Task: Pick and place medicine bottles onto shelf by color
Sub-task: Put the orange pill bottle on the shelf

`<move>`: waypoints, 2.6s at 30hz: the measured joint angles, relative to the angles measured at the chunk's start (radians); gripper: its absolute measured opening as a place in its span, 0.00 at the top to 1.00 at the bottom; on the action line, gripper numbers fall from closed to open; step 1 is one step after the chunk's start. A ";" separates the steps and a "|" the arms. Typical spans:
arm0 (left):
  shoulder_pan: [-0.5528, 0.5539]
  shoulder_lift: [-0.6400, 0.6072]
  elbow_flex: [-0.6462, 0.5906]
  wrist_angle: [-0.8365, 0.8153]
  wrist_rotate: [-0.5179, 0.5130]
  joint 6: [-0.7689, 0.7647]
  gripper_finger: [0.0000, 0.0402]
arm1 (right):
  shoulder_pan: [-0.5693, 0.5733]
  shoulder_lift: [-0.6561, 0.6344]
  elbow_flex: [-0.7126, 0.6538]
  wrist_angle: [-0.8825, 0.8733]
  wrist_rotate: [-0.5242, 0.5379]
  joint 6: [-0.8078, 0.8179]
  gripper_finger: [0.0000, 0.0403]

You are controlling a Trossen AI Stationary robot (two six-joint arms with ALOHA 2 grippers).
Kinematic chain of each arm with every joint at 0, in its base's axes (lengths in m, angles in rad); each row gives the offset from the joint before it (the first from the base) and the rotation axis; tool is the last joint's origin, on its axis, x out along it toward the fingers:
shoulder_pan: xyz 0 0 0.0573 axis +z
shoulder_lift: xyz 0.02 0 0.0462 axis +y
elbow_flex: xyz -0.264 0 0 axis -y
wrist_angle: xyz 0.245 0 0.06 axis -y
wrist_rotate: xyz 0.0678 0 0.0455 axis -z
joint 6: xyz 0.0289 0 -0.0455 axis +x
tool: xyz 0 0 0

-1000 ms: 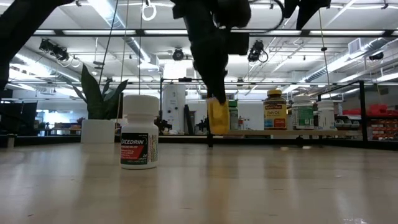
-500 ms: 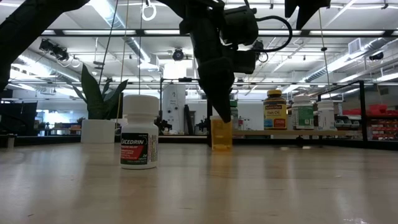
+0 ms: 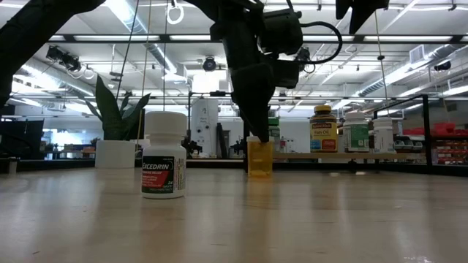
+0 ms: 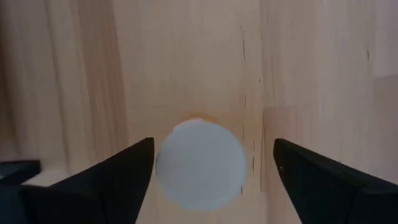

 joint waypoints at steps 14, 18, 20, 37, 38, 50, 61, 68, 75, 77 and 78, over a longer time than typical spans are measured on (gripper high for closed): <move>0.001 -0.150 0.001 -0.177 0.027 -0.025 0.13 | 0.001 0.000 -0.006 0.004 -0.002 -0.008 0.25; -0.003 -0.159 0.000 -0.313 0.063 0.024 0.13 | 0.008 0.001 -0.058 0.051 -0.017 -0.007 0.25; -0.005 -0.160 0.000 -0.364 0.064 0.034 0.14 | 0.020 0.001 -0.102 0.093 -0.042 -0.007 0.25; 0.013 -0.508 -0.427 -0.306 0.067 -0.037 0.25 | 0.099 -0.005 -0.247 0.246 0.003 0.068 0.25; 0.014 -0.545 -0.478 -0.278 0.068 -0.057 0.25 | 0.098 0.000 -0.247 0.280 0.002 0.063 0.25; 0.009 -0.852 -0.873 -0.212 0.071 -0.258 0.25 | 0.041 0.206 -0.247 0.599 -0.106 -0.101 0.29; 0.009 -0.921 -0.948 -0.154 0.071 -0.328 0.25 | -0.020 0.375 -0.101 0.596 -0.166 -0.233 0.24; 0.010 -0.920 -0.948 -0.084 0.071 -0.343 0.25 | -0.038 0.464 -0.033 0.495 -0.165 -0.296 0.16; 0.010 -0.920 -0.948 -0.064 0.071 -0.343 0.25 | -0.050 0.515 -0.033 0.487 -0.195 -0.297 0.06; 0.010 -0.920 -0.948 -0.064 0.071 -0.342 0.25 | -0.050 0.525 -0.034 0.512 -0.197 -0.296 0.04; 0.010 -0.920 -0.948 -0.063 0.071 -0.342 0.25 | -0.051 0.529 -0.034 0.530 -0.198 -0.294 0.03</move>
